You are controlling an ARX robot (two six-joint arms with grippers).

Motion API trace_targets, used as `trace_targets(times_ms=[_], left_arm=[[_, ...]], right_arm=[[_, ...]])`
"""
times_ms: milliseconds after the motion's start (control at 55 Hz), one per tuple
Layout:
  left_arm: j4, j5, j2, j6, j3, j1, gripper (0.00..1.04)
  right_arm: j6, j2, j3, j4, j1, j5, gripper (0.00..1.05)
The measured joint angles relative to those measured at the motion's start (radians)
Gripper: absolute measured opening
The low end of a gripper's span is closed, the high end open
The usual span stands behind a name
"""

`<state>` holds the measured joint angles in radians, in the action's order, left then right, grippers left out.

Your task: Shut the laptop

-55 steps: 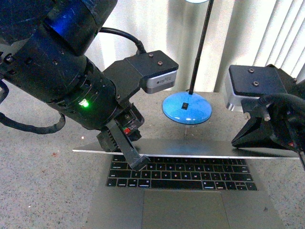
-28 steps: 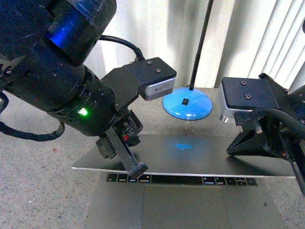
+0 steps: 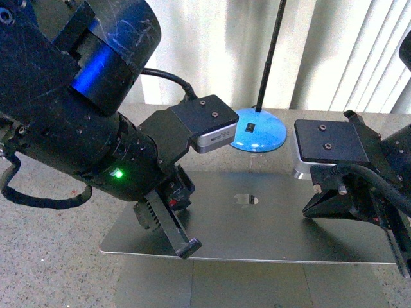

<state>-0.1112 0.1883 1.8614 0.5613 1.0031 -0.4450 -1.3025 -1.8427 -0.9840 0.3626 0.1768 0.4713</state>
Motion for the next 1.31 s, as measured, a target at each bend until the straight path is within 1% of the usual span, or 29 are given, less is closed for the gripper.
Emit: trace_targets(times_ms=[364, 618, 927, 1073, 1145, 1200, 1218, 1255, 1309], left_arm=[[0.079, 0.032, 0.035, -0.028, -0.069, -0.016, 0.04], [0.169, 0.069, 0.092, -0.047, -0.136, -0.028, 0.04], [0.222, 0.119, 0.1, -0.083, -0.162, -0.001, 0.04], [0.288, 0.179, 0.096, -0.162, -0.186, 0.034, 0.04], [0.36, 0.216, 0.089, -0.244, -0.208, 0.061, 0.04], [0.419, 0.218, 0.077, -0.307, -0.225, 0.08, 0.04], [0.439, 0.215, 0.072, -0.33, -0.23, 0.087, 0.04], [0.504, 0.201, 0.055, -0.415, -0.243, 0.111, 0.04], [0.572, 0.175, 0.033, -0.483, -0.254, 0.137, 0.04]], right_arm=[[0.0, -0.051, 0.062, -0.073, -0.005, -0.007, 0.03], [0.021, -0.114, 0.109, -0.177, -0.003, -0.004, 0.03], [0.084, -0.109, 0.14, -0.242, -0.005, 0.035, 0.03], [0.151, -0.09, 0.145, -0.277, -0.013, 0.09, 0.03], [0.227, -0.062, 0.146, -0.33, -0.021, 0.135, 0.03], [0.285, -0.036, 0.146, -0.375, -0.026, 0.163, 0.03], [0.331, -0.016, 0.149, -0.416, -0.031, 0.171, 0.03], [0.382, 0.006, 0.151, -0.464, -0.035, 0.168, 0.03], [0.455, 0.039, 0.153, -0.542, -0.044, 0.149, 0.03]])
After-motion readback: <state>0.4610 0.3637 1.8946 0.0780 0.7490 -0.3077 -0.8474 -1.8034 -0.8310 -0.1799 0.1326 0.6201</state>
